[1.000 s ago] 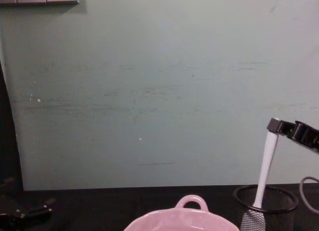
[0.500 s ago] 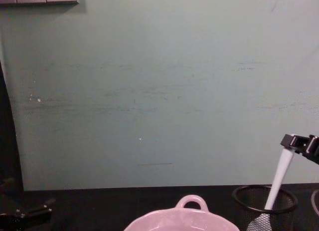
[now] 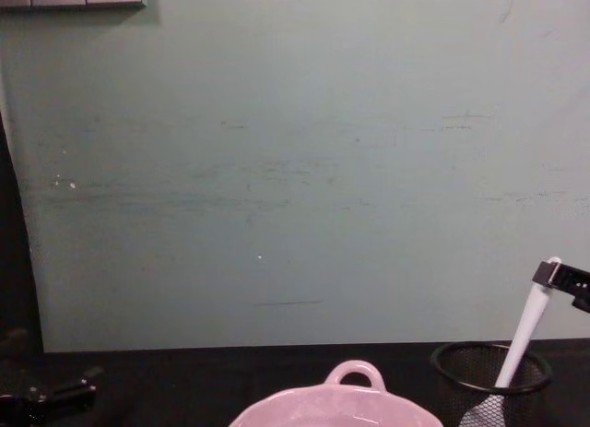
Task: Use the one hand to pick up the spoon and stir the clear water in the bowl.
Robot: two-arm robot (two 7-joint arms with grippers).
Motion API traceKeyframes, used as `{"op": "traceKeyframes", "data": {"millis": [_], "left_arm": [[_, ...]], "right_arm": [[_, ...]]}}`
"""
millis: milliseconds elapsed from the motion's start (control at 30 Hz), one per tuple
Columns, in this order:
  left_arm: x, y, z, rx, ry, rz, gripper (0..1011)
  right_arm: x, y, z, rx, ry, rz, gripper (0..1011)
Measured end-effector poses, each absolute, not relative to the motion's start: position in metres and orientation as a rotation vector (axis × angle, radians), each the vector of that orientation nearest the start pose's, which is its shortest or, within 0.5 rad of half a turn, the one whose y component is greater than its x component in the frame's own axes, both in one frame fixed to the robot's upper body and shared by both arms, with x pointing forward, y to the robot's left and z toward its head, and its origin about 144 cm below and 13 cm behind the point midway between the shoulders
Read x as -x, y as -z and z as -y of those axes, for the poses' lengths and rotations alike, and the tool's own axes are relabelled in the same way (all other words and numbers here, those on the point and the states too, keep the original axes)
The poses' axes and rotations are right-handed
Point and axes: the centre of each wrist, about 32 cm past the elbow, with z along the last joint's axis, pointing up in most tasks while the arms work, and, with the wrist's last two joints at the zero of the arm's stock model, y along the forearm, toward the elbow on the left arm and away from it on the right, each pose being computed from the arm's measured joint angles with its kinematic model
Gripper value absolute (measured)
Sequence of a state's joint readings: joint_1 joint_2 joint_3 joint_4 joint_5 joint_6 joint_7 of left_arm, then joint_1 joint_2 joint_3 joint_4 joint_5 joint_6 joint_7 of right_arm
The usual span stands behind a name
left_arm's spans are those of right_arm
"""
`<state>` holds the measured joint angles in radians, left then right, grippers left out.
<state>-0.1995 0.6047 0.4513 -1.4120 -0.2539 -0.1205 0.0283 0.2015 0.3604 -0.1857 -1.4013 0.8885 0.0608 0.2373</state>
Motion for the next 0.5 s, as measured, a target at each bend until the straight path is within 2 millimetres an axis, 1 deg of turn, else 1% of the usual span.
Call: {"op": "traceKeyframes", "data": {"millis": [33, 67, 133, 167, 267, 300, 367, 400, 500], "left_arm": [[-0.489, -1.14, -0.31, -0.304, -1.248, 0.285, 1011], [-0.489, -1.14, -0.31, -0.304, -1.248, 0.285, 1011], [-0.489, -1.14, -0.31, -0.305, -1.248, 0.285, 1011], [-0.489, -1.14, -0.31, -0.304, -1.248, 0.285, 1011], [-0.489, -1.14, -0.31, -0.304, -1.248, 0.285, 1011], [-0.489, -1.14, -0.31, -0.304, -1.248, 0.285, 1011], [-0.489, -1.14, -0.31, -0.304, -1.248, 0.285, 1011], [-0.489, -1.14, -0.31, -0.304, -1.248, 0.285, 1011], [-0.489, -1.14, -0.31, -0.304, -1.248, 0.285, 1011]], "right_arm": [[-0.51, -1.16, 0.296, -0.344, 1.185, -0.419, 644], [-0.508, -1.16, 0.296, -0.345, 1.185, -0.419, 705], [-0.501, -1.163, 0.297, -0.35, 1.182, -0.415, 742], [-0.495, -1.166, 0.298, -0.351, 1.176, -0.409, 800], [-0.484, -1.171, 0.3, -0.343, 1.165, -0.404, 853], [-0.477, -1.175, 0.302, -0.334, 1.157, -0.401, 900], [-0.469, -1.178, 0.304, -0.317, 1.152, -0.395, 935], [-0.461, -1.182, 0.307, -0.288, 1.154, -0.384, 982], [-0.451, -1.185, 0.312, -0.214, 1.171, -0.339, 1004]]}}
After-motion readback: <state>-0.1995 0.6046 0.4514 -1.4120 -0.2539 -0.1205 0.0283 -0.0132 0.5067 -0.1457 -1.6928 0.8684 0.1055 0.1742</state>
